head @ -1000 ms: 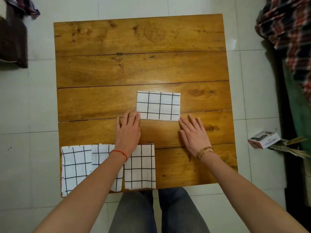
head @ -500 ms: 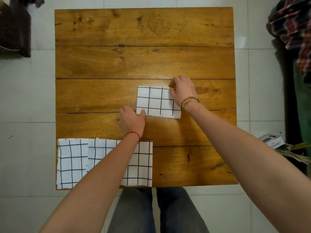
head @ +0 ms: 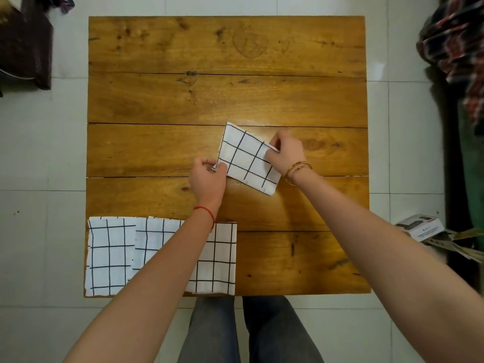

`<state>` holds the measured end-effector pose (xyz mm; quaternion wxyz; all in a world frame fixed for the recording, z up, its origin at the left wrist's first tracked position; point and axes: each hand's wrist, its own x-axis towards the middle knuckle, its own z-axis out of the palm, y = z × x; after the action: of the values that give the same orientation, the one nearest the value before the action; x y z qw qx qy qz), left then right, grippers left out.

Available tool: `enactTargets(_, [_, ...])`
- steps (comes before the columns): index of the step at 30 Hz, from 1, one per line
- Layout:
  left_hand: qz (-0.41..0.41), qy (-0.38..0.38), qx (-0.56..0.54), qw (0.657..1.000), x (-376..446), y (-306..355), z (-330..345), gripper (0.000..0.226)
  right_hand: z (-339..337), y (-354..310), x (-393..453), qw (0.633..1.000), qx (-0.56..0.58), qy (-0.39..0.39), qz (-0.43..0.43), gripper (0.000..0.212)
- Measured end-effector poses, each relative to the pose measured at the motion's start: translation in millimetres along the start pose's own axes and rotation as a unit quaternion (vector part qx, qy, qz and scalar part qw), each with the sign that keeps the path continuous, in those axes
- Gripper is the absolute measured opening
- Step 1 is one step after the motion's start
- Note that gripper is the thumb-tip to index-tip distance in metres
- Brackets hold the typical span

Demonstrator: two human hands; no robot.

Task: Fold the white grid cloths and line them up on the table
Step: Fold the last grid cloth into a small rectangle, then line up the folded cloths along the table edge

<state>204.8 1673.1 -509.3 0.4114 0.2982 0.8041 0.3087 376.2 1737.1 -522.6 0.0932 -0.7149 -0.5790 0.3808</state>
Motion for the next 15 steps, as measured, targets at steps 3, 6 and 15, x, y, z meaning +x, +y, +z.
enactTargets(3, [-0.061, -0.059, -0.143, 0.986, -3.4, 7.2, -6.7, 0.026, -7.2, 3.6, -26.4, 0.986, 0.152, 0.008, 0.062, 0.012])
enactTargets(6, [-0.098, -0.129, -0.17, 0.972, -15.1, 6.9, -9.6, 0.026, -4.6, 9.1, -59.8, 0.945, 0.291, 0.01, 0.147, 0.024])
enactTargets(15, [-0.061, -0.208, -0.03, 0.976, -68.7, -44.0, -38.8, 0.032, 36.7, 26.8, -165.3, 0.898, 0.368, 0.055, 0.236, 0.026])
